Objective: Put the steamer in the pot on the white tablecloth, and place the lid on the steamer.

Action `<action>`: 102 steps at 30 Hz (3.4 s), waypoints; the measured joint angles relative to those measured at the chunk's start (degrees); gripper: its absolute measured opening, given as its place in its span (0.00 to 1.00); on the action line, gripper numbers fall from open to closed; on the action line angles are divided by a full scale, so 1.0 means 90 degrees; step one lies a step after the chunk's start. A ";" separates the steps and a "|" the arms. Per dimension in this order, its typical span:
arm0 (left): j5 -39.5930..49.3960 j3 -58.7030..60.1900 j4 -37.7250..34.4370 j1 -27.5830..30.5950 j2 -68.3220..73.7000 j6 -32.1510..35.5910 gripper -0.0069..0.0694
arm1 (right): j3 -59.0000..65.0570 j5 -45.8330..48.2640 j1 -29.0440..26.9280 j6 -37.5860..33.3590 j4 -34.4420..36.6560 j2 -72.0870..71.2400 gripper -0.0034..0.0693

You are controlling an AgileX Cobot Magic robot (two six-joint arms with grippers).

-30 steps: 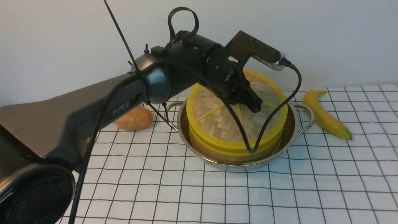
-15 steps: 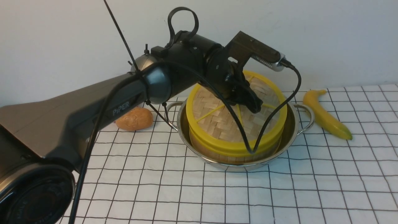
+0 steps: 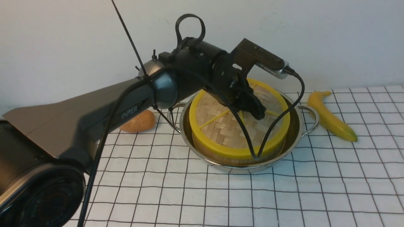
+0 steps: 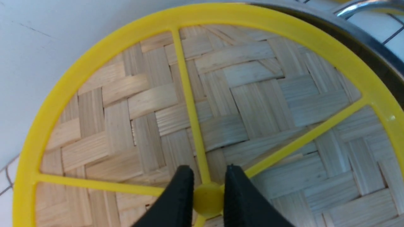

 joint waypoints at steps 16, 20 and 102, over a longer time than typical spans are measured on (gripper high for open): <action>-0.0160 0.0000 0.0189 -0.0020 0.0048 0.0000 0.24 | 0.0000 -0.0006 0.0000 0.0000 0.0000 0.0000 0.25; -0.0295 0.0000 0.0195 -0.0020 0.0053 0.0000 0.24 | 0.0000 -0.0006 0.0000 0.0000 0.0000 0.0000 0.26; 0.3553 -0.0040 0.2013 -0.0020 -0.4354 0.0210 0.06 | 0.0000 -0.0006 0.0000 -0.0520 -0.0151 0.0000 0.32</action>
